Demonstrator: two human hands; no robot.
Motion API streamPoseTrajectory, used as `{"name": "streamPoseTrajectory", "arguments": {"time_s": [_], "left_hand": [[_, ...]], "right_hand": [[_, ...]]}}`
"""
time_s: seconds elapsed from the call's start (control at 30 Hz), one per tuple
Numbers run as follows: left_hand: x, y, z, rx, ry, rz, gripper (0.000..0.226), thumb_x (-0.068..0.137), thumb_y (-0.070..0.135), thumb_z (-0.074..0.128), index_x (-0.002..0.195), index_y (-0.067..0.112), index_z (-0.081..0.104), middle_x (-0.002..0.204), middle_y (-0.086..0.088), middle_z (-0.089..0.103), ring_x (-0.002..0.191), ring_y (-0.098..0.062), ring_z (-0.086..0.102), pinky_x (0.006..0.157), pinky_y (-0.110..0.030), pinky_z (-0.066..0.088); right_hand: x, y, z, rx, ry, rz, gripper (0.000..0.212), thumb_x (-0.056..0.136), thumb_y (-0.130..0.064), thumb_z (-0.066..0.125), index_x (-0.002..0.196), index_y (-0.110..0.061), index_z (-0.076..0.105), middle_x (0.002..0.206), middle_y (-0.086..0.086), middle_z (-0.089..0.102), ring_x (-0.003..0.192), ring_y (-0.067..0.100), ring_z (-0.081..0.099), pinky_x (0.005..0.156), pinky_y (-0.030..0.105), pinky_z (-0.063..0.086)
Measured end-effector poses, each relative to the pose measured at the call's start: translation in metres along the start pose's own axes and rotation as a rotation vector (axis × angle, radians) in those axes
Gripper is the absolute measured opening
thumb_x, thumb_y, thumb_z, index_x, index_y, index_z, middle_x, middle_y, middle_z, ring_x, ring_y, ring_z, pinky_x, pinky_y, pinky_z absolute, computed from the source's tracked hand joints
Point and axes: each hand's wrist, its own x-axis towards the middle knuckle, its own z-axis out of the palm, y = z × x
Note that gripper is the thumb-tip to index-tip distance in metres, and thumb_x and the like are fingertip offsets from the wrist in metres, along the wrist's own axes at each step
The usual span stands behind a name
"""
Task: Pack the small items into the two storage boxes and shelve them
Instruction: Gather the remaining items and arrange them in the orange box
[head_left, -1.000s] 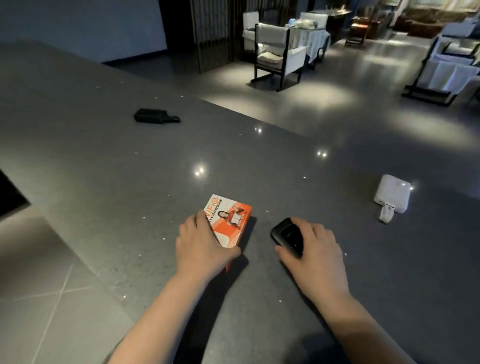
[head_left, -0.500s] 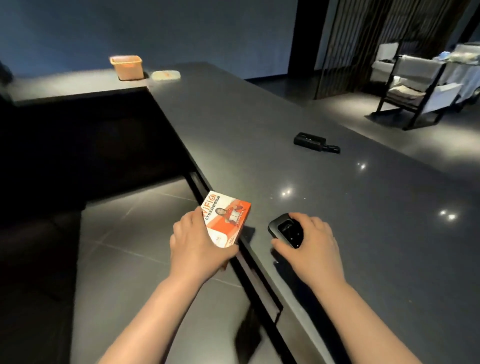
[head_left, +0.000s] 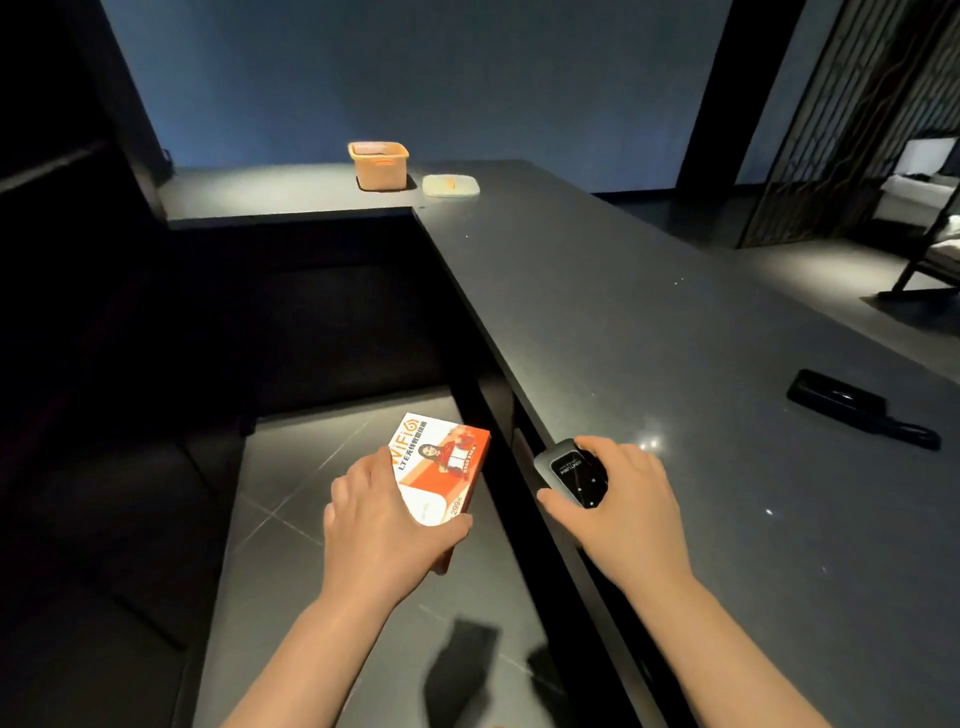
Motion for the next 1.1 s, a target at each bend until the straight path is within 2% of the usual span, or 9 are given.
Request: {"name": "streamPoseTrajectory", "arguments": {"time_s": [0.1,0.27,0.4,0.57,0.73,0.9,1.1], "left_hand": [[0.055,-0.011,0.009,0.008,0.036,-0.016,0.072,0.047,0.066,0.064,0.106,0.032,0.042,0.102,0.011,0.047,0.100,-0.016,0.043,0.081,-0.035,0.044],[0.157,-0.022,0.015,0.017,0.101,-0.044,0.074,0.045,0.072,0.063,0.105,0.034,0.043,0.101,0.012,0.051,0.099,-0.015,0.049,0.080,-0.038,0.049],[0.225,-0.036,0.013,0.006,0.129,-0.088,0.081,0.045,0.070,0.065,0.115,0.034,0.042,0.105,0.011,0.051,0.102,-0.016,0.048,0.083,-0.037,0.047],[0.311,-0.068,0.017,-0.045,0.142,-0.133,0.078,0.049,0.067,0.069,0.115,0.038,0.039,0.104,0.014,0.045,0.104,-0.015,0.043,0.084,-0.036,0.045],[0.415,-0.116,0.023,-0.050,0.111,-0.143,0.101,0.057,0.064,0.071,0.140,0.026,0.026,0.130,0.005,0.038,0.119,-0.016,0.033,0.098,-0.033,0.031],[0.523,-0.158,0.015,0.001,0.096,-0.120,0.104,0.058,0.067,0.068,0.142,0.025,0.021,0.136,0.003,0.033,0.123,-0.017,0.030,0.102,-0.034,0.029],[0.638,-0.180,0.025,0.001,0.069,-0.110,0.104,0.057,0.069,0.068,0.140,0.027,0.022,0.135,0.004,0.033,0.122,-0.016,0.030,0.101,-0.034,0.030]], "right_hand": [[0.056,-0.009,0.032,0.013,-0.010,-0.041,0.055,0.070,-0.049,0.075,0.119,-0.034,0.056,0.103,-0.013,0.054,0.107,0.011,0.042,0.083,0.025,0.038],[0.156,-0.028,0.076,0.016,-0.056,-0.109,0.059,0.070,-0.052,0.073,0.124,-0.034,0.054,0.105,-0.013,0.053,0.107,0.011,0.041,0.089,0.027,0.041],[0.230,-0.053,0.111,-0.006,-0.075,-0.150,0.061,0.072,-0.053,0.071,0.126,-0.033,0.052,0.110,-0.012,0.054,0.112,0.012,0.042,0.090,0.029,0.042],[0.314,-0.087,0.168,0.003,-0.100,-0.187,0.062,0.071,-0.051,0.073,0.127,-0.032,0.053,0.111,-0.010,0.056,0.112,0.013,0.042,0.089,0.029,0.042],[0.395,-0.124,0.236,0.009,-0.072,-0.183,0.062,0.071,-0.048,0.075,0.126,-0.030,0.055,0.111,-0.006,0.057,0.112,0.015,0.043,0.082,0.026,0.036],[0.471,-0.165,0.293,-0.010,-0.061,-0.143,0.061,0.071,-0.050,0.074,0.126,-0.031,0.054,0.111,-0.009,0.056,0.110,0.013,0.043,0.081,0.025,0.036],[0.559,-0.193,0.344,-0.002,-0.043,-0.102,0.061,0.070,-0.052,0.073,0.125,-0.033,0.054,0.112,-0.011,0.056,0.112,0.011,0.043,0.088,0.027,0.040]]}}
